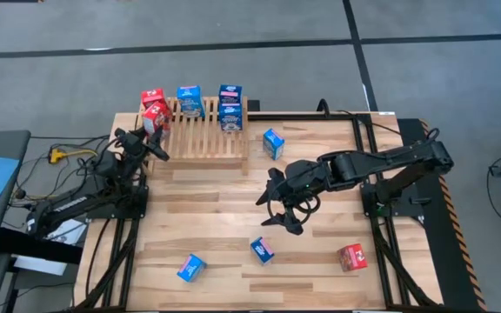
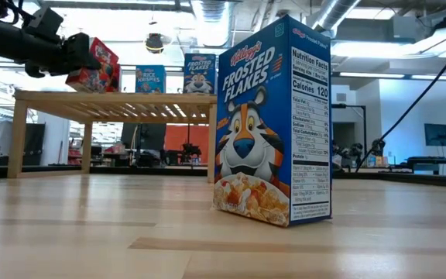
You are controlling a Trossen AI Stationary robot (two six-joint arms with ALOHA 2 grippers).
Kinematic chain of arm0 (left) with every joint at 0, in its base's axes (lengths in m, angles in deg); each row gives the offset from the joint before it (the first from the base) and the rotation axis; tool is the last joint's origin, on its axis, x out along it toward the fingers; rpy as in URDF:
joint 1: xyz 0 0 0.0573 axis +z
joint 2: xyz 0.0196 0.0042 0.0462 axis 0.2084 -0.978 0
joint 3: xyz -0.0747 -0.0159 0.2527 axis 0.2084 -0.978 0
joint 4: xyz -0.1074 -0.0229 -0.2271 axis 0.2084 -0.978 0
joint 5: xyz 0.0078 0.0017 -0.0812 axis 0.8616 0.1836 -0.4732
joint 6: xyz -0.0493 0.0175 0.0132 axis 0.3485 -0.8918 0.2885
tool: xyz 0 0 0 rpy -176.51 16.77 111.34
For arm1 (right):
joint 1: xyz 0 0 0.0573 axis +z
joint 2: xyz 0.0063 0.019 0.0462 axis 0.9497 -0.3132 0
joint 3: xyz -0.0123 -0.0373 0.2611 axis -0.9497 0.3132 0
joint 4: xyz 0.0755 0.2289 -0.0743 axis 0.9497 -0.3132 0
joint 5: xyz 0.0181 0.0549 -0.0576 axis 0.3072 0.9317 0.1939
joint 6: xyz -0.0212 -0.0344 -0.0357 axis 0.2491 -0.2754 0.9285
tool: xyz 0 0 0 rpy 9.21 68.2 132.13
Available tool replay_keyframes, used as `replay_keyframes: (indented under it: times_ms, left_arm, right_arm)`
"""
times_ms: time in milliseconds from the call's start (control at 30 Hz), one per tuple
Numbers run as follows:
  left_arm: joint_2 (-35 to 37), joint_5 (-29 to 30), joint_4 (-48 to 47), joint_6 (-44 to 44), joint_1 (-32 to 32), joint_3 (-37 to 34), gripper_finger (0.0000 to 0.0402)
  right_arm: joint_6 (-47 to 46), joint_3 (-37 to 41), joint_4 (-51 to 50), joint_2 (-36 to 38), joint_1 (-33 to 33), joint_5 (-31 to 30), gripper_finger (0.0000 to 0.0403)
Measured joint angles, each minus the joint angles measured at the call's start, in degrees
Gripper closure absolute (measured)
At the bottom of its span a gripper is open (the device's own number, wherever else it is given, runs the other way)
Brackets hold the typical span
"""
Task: Stack cereal on shelf
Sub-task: Put the top red cereal box the aligned with the other red cereal box on the shelf
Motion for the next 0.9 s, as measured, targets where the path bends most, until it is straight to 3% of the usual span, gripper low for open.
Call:
replay_keyframes:
  times_ms: [467, 900]
  left_arm:
    - [0.02, 0.12, -2.62, 0.56, 0.54, 0.0, 0.0227]
    - [0.02, 2.6, -2.77, 1.77, 0.54, 0.02, 0.0149]
  right_arm:
    - [-0.02, 0.0, -0.03, 0.01, -0.02, 0.0, 0.0085]
    - [-0.04, 0.0, -0.02, 0.02, -0.02, 0.0, 0.0085]
